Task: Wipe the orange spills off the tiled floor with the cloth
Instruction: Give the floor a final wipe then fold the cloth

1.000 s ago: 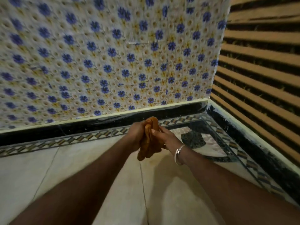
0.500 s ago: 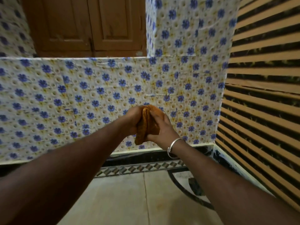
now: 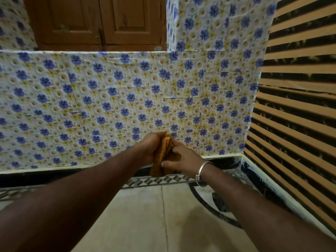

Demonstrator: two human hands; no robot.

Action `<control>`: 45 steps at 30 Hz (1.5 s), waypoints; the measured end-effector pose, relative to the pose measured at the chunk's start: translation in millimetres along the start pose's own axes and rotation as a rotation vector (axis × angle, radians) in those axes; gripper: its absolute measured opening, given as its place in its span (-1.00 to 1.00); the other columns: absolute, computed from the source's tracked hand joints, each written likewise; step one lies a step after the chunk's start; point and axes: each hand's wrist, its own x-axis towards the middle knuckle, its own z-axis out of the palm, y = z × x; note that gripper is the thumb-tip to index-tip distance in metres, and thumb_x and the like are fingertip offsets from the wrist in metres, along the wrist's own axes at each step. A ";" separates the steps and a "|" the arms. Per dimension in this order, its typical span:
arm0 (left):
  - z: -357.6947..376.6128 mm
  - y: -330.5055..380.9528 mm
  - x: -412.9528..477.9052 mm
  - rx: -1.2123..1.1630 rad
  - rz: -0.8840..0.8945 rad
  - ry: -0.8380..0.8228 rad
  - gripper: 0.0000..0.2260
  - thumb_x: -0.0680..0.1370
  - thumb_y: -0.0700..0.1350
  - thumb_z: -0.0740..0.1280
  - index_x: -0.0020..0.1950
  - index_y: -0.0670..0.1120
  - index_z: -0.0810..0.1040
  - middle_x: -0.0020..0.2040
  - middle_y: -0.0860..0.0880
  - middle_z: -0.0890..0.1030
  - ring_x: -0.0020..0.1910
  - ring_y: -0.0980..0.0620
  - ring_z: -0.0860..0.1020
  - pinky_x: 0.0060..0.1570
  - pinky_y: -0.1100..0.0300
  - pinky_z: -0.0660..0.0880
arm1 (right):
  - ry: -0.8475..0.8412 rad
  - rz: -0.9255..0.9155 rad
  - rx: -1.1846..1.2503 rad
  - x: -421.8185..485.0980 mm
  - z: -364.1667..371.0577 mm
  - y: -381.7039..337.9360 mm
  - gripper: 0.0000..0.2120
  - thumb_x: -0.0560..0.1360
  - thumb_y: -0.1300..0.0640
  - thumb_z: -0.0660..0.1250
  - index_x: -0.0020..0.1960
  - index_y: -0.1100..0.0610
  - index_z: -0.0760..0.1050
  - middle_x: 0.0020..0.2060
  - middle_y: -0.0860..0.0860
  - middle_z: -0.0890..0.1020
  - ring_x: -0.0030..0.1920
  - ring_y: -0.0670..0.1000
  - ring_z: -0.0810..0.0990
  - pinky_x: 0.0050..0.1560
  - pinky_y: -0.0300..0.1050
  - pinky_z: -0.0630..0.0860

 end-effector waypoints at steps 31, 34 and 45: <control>71.4 -18.7 7.1 0.345 0.171 -0.372 -0.77 0.60 -0.08 0.43 0.19 -0.19 0.65 0.08 -0.19 0.72 0.14 -0.20 0.68 0.29 -0.18 0.56 | 0.167 0.304 0.024 -23.0 -107.2 42.3 -0.72 0.41 -0.01 0.53 0.08 0.02 0.62 0.10 -0.05 0.57 0.06 0.08 0.58 -0.17 -0.08 0.53; 68.1 -16.0 2.3 0.355 0.084 -0.368 -0.75 0.63 -0.06 0.39 0.20 -0.21 0.61 0.08 -0.16 0.71 0.11 -0.17 0.69 0.22 -0.09 0.61 | 0.231 0.616 0.385 -36.4 -99.3 61.5 -0.16 0.23 -0.20 0.62 0.40 -0.04 0.35 0.28 0.09 0.50 0.07 0.15 0.59 -0.20 -0.03 0.60; 65.1 -3.2 5.6 -0.116 0.042 -0.217 -0.61 0.69 -0.10 0.27 0.51 -0.13 0.36 0.28 -0.21 0.58 0.20 -0.22 0.61 0.10 -0.08 0.58 | -0.064 0.546 1.304 -53.7 -51.2 85.4 -0.27 0.47 -0.36 0.32 0.51 -0.04 0.25 0.28 0.26 0.58 0.24 0.30 0.59 0.27 0.32 0.45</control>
